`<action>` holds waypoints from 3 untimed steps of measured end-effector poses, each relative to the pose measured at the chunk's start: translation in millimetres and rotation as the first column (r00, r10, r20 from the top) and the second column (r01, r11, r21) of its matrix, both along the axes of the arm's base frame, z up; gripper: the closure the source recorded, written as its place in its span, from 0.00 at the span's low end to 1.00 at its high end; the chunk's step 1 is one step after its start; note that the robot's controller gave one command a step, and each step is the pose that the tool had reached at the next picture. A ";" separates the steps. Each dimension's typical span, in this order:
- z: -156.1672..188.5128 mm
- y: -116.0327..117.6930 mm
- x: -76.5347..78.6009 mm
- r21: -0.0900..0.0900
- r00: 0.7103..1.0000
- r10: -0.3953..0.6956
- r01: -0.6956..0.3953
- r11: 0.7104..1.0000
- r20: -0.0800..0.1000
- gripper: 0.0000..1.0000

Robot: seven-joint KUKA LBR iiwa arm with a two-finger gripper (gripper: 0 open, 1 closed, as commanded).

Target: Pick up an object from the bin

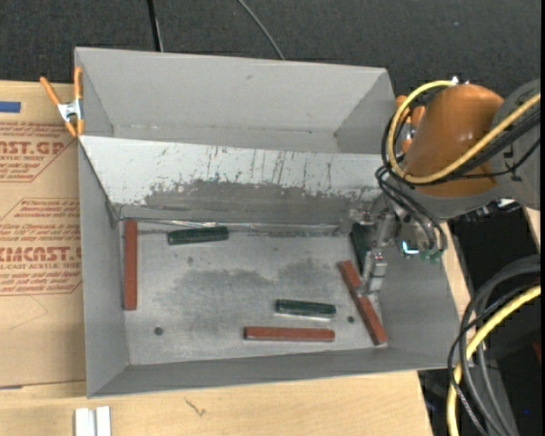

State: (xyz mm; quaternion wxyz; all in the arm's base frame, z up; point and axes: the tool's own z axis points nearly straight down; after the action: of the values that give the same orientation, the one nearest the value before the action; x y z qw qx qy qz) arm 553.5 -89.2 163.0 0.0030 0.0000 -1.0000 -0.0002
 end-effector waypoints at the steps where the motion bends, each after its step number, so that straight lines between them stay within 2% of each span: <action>1: 4.3 0.2 1.8 -0.001 1.000 0.001 -0.001 1.000 0.007 0.00; 2: -17.6 13.8 -17.3 -0.004 0.992 0.128 -0.128 0.992 0.017 0.00; 3: -92.1 22.8 -30.3 0.000 0.970 0.243 -0.243 0.970 0.006 1.00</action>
Offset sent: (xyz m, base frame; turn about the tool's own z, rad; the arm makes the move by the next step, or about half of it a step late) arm -0.0543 0.0383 -0.0599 -0.3294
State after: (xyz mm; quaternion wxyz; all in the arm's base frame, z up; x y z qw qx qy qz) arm 523.2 -66.4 70.9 0.0001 0.1222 -0.9925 -0.0004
